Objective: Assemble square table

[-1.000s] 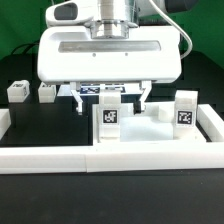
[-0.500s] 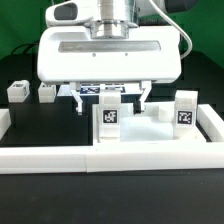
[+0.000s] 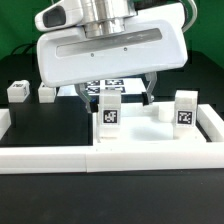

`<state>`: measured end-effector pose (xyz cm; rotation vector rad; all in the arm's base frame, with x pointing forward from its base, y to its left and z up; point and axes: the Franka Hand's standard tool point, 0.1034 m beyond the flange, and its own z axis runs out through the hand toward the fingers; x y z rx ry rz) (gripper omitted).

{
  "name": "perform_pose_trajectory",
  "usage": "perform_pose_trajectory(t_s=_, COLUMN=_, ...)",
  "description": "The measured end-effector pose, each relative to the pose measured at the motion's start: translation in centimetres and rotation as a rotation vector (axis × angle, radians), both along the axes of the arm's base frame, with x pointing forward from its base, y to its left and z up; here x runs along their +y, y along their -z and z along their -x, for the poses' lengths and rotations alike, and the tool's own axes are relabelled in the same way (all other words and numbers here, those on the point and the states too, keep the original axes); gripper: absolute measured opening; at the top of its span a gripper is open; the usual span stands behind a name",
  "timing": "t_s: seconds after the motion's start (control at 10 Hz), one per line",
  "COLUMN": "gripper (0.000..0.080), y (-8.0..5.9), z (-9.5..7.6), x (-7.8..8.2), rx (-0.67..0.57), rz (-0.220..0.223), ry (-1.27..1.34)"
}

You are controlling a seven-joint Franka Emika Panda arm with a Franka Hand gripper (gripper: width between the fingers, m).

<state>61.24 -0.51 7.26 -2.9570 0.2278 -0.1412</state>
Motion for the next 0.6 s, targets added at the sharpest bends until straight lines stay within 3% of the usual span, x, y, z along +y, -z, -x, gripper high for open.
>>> perform_pose_trajectory(t_s=0.1, gripper=0.0648, y=-0.09, z=-0.08, x=0.08, rx=0.051, rz=-0.012, ry=-0.017)
perform_pose_trajectory(t_s=0.5, gripper=0.0620, y=0.04, z=-0.52, x=-0.15, rx=0.022, rz=0.000, ry=0.003)
perform_pose_trajectory(t_s=0.6, gripper=0.0440, y=0.05, z=-0.51, x=-0.15, rx=0.025, rz=-0.002, ry=0.018)
